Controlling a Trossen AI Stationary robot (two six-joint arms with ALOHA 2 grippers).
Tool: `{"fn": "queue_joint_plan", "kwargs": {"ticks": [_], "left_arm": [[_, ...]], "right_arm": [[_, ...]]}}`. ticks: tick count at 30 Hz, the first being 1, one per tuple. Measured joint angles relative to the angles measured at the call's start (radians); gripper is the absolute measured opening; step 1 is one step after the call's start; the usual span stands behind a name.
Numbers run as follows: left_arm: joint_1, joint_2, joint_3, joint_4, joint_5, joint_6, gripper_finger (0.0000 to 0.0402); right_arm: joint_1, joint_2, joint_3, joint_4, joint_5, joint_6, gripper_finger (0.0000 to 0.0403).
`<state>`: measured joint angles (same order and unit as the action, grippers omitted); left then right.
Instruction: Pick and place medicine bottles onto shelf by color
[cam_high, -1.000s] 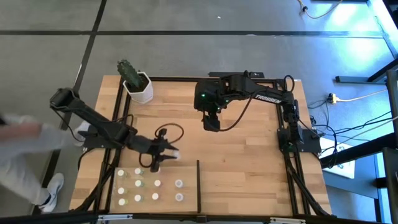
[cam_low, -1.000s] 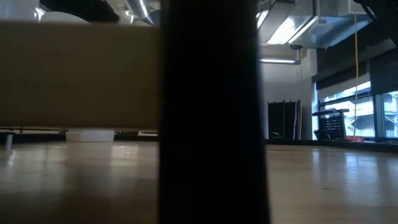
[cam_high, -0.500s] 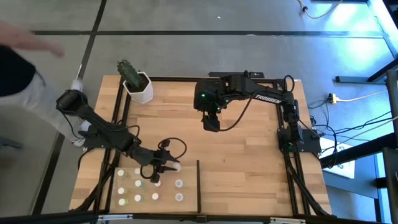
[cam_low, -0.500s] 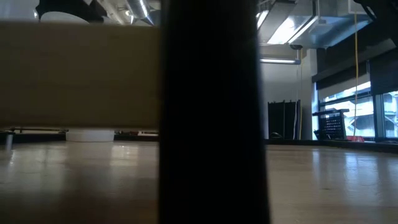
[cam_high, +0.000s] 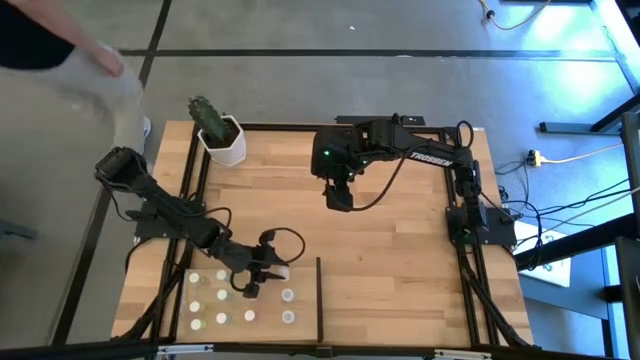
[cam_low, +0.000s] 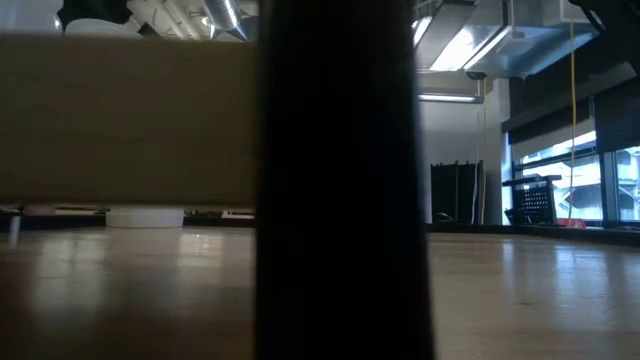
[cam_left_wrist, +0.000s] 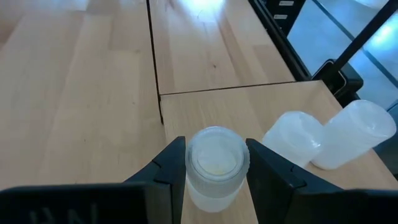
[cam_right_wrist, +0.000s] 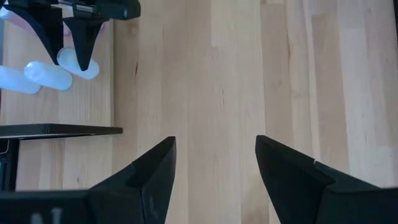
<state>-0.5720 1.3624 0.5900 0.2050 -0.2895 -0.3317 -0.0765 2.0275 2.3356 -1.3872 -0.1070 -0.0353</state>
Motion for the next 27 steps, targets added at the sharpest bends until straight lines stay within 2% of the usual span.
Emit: {"fn": "queue_joint_plan", "kwargs": {"ticks": [10,23,27], "left_arm": [[0.0,0.0,0.0,-0.001,0.0,-0.059,0.0135],[0.0,0.0,0.0,-0.001,0.0,-0.034,0.0145],[0.002,0.0,0.0,-0.001,0.0,-0.084,0.0147]], "right_arm": [[0.0,0.0,0.0,0.008,0.0,0.0,0.0221],[0.0,0.0,0.0,0.008,0.0,0.0,0.0221],[0.0,0.0,0.0,0.008,0.0,0.0,0.0221]]}}
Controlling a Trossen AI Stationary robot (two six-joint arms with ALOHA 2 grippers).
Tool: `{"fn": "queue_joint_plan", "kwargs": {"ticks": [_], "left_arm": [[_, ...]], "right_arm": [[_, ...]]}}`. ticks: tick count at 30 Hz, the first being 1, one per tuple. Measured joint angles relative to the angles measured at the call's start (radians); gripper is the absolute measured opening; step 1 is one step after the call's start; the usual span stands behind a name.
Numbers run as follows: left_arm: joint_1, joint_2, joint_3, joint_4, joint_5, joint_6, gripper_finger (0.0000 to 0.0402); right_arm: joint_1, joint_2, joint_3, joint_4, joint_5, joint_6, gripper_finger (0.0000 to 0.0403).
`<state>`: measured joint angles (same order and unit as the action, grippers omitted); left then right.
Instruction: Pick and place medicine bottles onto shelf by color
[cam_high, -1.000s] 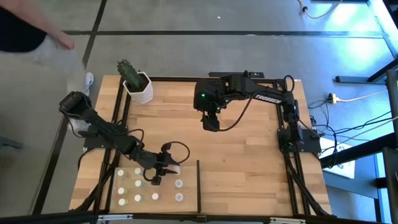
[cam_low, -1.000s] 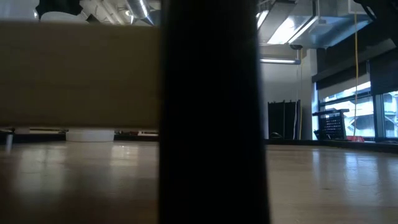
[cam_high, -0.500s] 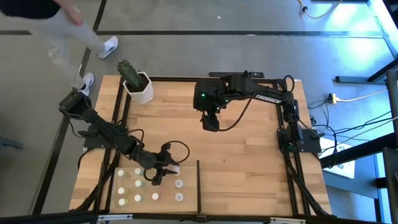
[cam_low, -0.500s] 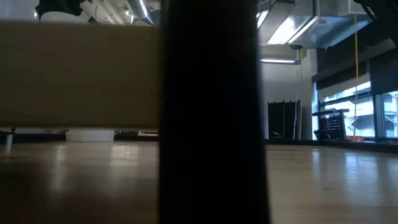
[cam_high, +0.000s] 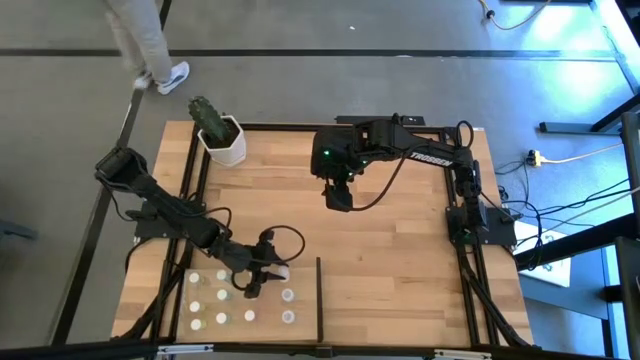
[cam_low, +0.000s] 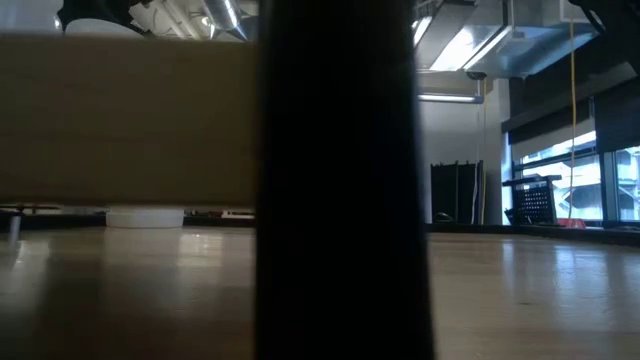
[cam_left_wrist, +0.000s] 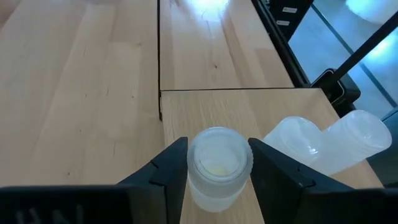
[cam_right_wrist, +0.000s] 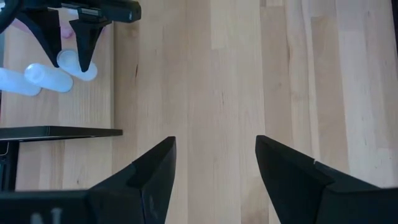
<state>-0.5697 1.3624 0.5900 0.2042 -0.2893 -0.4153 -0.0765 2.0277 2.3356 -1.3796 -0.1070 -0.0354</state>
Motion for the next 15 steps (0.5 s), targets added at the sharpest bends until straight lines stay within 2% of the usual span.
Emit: {"fn": "queue_joint_plan", "kwargs": {"ticks": [9,15], "left_arm": [[0.0,0.011,0.0,-0.003,0.0,-0.029,0.015],[0.0,0.058,0.0,0.053,0.0,-0.028,0.0151]], "right_arm": [[0.0,0.0,0.0,0.0,0.0,0.0,0.0221],[0.0,0.0,0.0,0.0,0.0,-0.001,0.0221]]}}
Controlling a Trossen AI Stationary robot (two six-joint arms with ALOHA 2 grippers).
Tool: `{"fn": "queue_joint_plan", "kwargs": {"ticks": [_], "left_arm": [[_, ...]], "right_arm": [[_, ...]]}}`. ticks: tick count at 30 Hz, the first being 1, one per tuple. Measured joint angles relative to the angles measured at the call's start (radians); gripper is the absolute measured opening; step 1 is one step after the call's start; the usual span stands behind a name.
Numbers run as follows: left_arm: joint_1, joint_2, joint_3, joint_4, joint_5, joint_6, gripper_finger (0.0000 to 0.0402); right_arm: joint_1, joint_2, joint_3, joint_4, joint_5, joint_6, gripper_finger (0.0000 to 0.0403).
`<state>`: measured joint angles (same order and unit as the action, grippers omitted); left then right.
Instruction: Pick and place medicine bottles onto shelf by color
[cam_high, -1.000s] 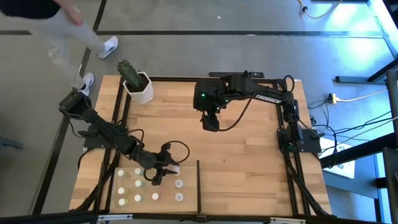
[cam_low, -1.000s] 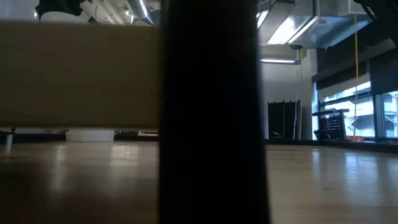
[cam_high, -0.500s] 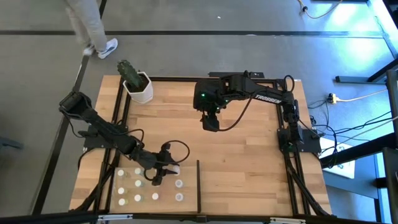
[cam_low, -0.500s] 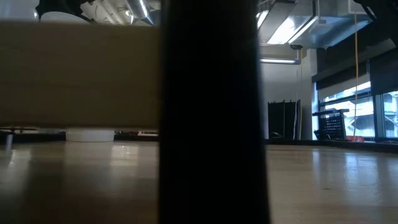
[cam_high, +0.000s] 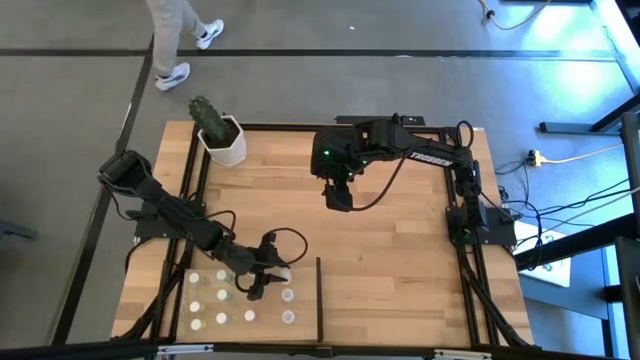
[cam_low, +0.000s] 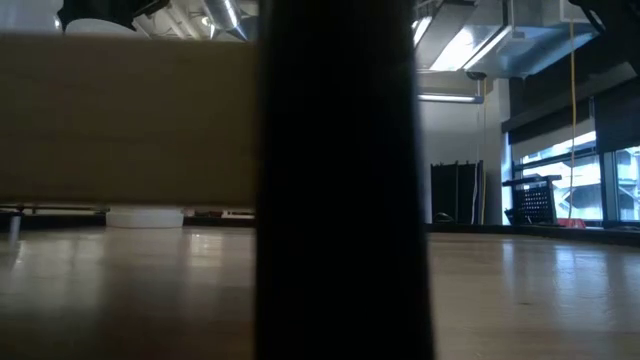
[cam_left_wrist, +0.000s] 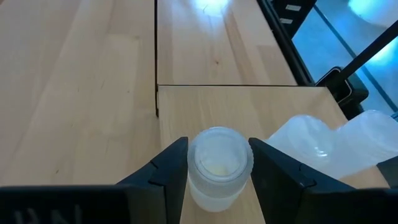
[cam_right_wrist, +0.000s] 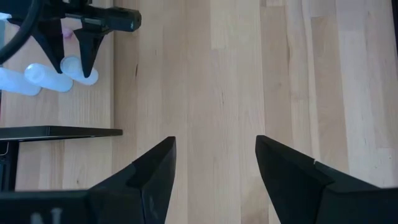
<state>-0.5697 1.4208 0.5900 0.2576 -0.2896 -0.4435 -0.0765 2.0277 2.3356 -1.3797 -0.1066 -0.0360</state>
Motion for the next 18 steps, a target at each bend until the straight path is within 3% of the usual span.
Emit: {"fn": "queue_joint_plan", "kwargs": {"ticks": [18], "left_arm": [[0.0,-0.003,0.0,0.005,0.0,0.008,0.0151]], "right_arm": [[0.0,0.0,0.0,0.027,0.0,0.008,0.0221]]}}
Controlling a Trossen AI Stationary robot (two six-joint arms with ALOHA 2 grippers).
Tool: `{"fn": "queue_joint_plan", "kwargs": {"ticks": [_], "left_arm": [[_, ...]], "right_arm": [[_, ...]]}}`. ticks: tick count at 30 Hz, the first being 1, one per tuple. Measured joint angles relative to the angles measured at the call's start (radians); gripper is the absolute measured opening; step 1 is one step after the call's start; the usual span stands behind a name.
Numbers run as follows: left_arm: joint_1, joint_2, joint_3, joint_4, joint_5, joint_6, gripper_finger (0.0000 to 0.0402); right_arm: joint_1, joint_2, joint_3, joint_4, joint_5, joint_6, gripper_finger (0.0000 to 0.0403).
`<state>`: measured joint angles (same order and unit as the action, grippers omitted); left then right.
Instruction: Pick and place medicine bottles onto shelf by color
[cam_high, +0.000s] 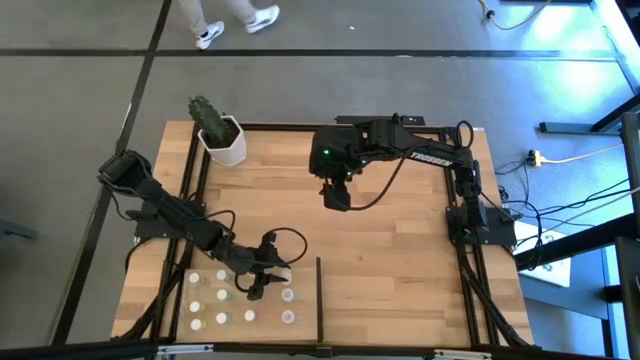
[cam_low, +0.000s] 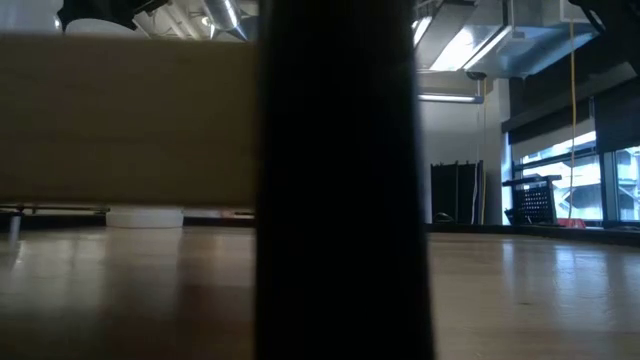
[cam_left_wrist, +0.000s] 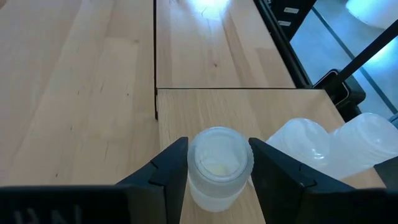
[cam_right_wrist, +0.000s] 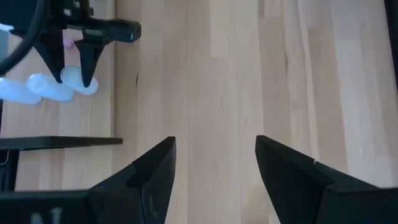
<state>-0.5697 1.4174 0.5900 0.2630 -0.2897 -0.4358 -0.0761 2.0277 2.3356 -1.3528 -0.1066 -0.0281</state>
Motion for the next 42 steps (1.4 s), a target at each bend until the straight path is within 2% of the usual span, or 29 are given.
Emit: {"fn": "queue_joint_plan", "kwargs": {"ticks": [14,22,33,42], "left_arm": [[0.0,0.0,0.0,-0.012,-0.001,0.001,0.0151],[0.005,0.0,0.0,-0.019,-0.072,0.001,0.0151],[0.006,0.0,0.0,-0.019,-0.018,0.001,0.0151],[0.006,0.0,0.0,-0.016,-0.023,0.0,0.0157]], "right_arm": [[0.0,0.0,0.0,0.102,0.0,-0.001,0.0221],[0.0,0.0,0.0,0.165,0.0,-0.003,0.0221],[0.0,0.0,0.0,0.193,0.0,-0.002,0.0221],[0.0,0.0,0.0,0.193,0.0,-0.002,0.0221]]}}
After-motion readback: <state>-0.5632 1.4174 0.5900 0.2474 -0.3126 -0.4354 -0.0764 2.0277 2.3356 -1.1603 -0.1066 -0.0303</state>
